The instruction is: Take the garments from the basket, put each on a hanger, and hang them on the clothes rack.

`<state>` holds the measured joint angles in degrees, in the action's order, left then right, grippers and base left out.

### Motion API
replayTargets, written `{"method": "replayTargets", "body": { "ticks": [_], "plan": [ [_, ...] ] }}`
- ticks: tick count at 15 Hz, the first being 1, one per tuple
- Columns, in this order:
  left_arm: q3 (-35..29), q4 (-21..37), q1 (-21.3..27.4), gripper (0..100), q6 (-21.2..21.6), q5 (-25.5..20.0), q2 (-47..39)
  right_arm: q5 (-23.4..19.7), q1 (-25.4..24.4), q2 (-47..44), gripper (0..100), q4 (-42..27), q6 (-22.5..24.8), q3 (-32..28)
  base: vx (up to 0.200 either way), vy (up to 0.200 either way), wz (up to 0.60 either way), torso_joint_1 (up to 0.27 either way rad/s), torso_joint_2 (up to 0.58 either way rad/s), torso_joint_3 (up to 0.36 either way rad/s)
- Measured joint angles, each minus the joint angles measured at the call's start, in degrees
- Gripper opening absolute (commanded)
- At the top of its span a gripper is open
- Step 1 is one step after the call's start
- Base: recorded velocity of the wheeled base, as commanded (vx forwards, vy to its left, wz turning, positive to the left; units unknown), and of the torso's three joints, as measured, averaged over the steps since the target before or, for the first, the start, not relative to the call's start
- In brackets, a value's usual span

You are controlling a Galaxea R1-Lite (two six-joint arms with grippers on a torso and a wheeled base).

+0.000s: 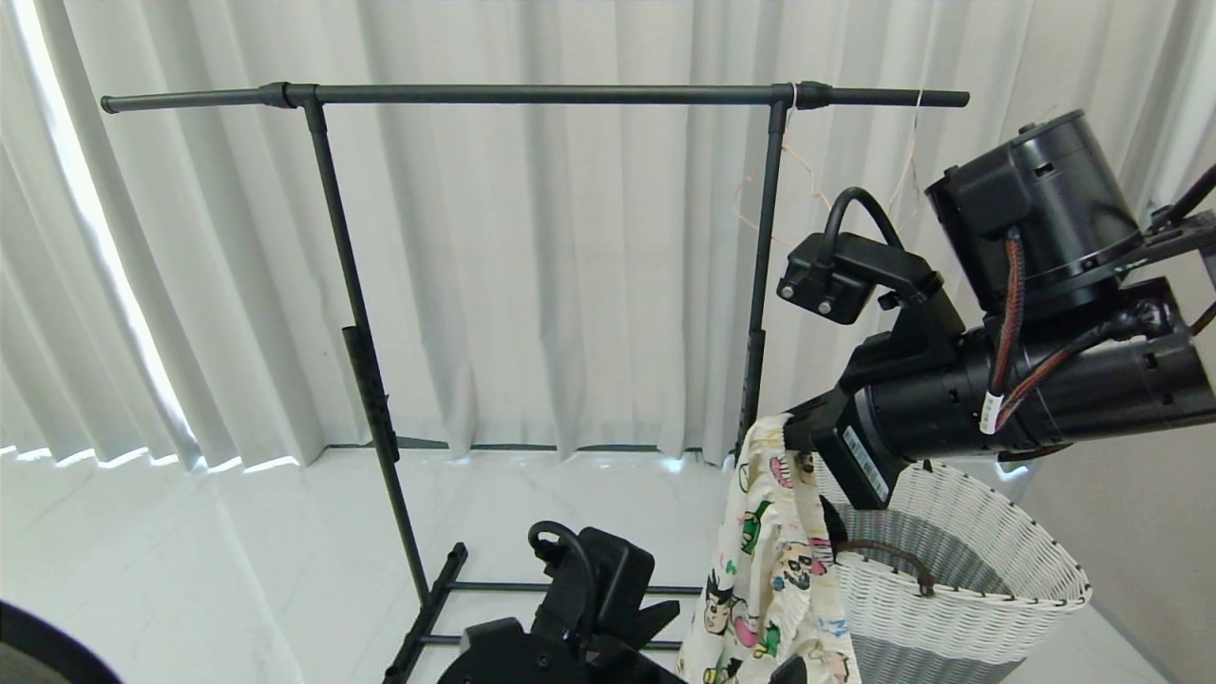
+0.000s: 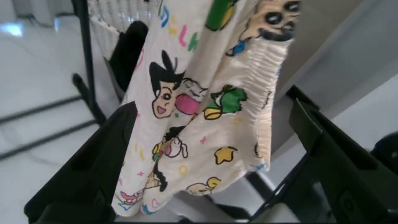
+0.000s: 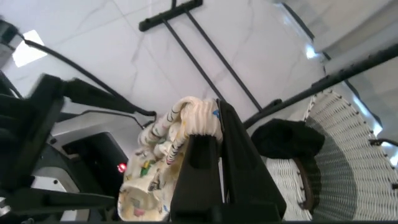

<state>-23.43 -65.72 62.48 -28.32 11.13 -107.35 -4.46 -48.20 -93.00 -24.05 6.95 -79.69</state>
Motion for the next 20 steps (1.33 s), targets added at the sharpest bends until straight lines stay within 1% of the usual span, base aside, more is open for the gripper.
{"method": "replayTargets", "body": {
  "ticks": [1, 2, 4, 6, 8, 9, 11, 12, 15, 17, 18, 19, 20],
  "plan": [
    [-1.89, 0.06, 0.34, 100, -2.69, 0.06, -1.89, 0.04, -0.69, 0.01, 0, 0.0, 0.0, -0.49, 0.0, 0.0, 0.0, 0.0, 0.0, 0.0],
    [-3.61, 0.26, 1.02, 100, -4.19, 0.09, -4.01, 0.22, -0.89, 0.09, 0, -0.02, 0.05, -0.71, 0.0, 0.0, 0.0, 0.0, 0.0, 0.0],
    [-4.43, 0.88, 1.68, 100, -5.47, 0.17, -7.69, 0.41, -1.08, 0.15, 0, -0.17, 0.05, -0.85, 0.0, 0.0, 0.0, 0.0, 0.0, 0.0],
    [-1.95, 0.96, 1.49, 100, -5.58, 0.66, -10.13, 1.54, -1.08, 0.17, 0, -0.15, 0.05, -0.9, 0.0, 0.0, 0.0, 0.0, 0.0, 0.0],
    [2.29, 0.96, 1.28, 100, -5.6, 3.12, -11.4, 2.44, -0.66, 0.2, 0, -0.22, 0.07, -0.79, 0.0, 0.0, 0.0, 0.0, 0.0, 0.0],
    [4.5, 0.88, 1.17, 0, -5.6, 5.05, -11.75, 2.8, -0.22, 0.2, 0, -0.52, 0.07, -0.77, 0.0, 0.0, 0.0, 0.0, 0.0, 0.0],
    [8.87, 0.68, 1.24, 0, -5.6, 10.06, -12.03, 3.43, 1.43, 0.26, 0, -1.73, 0.07, -0.62, 0.0, 0.0, 0.0, 0.0, 0.0, 0.0],
    [10.15, 0.69, 1.24, 0, -5.58, 11.82, -12.06, 3.45, 1.97, 0.26, 0, -2.16, 0.07, -0.57, 0.0, 0.0, 0.0, 0.0, 0.0, 0.0],
    [11.86, 0.59, 1.5, 0, -5.29, 14.21, -12.03, 3.45, 2.43, 0.3, 0, -3.8, 0.07, -0.55, 0.0, 0.0, 0.0, 0.0, 0.0, 0.0],
    [12.39, 0.15, 1.88, 0, -5.16, 14.87, -11.62, 3.56, 2.51, 0.37, 0, -5.28, 0.05, -0.52, 0.0, 0.0, 0.0, 0.0, 0.0, 0.0],
    [12.58, -0.05, 1.91, 0, -4.35, 14.62, -10.9, 3.67, 2.58, 0.41, 0, -6.08, 0.02, -0.52, 0.0, 0.0, 0.0, 0.0, 0.0, 0.0],
    [12.71, -0.16, 1.83, 0, -2.96, 13.58, -9.79, 3.91, 2.72, 0.48, 0, -6.62, 0.0, -0.52, 0.0, 0.0, 0.0, 0.0, 0.0, 0.0],
    [12.65, -0.11, 1.13, 0, -1.13, 10.95, -8.22, 4.08, 3.06, 0.72, 0, -8.16, 0.0, -0.43, 0.0, 0.0, 0.0, 0.0, 0.0, 0.0]
  ]
}}
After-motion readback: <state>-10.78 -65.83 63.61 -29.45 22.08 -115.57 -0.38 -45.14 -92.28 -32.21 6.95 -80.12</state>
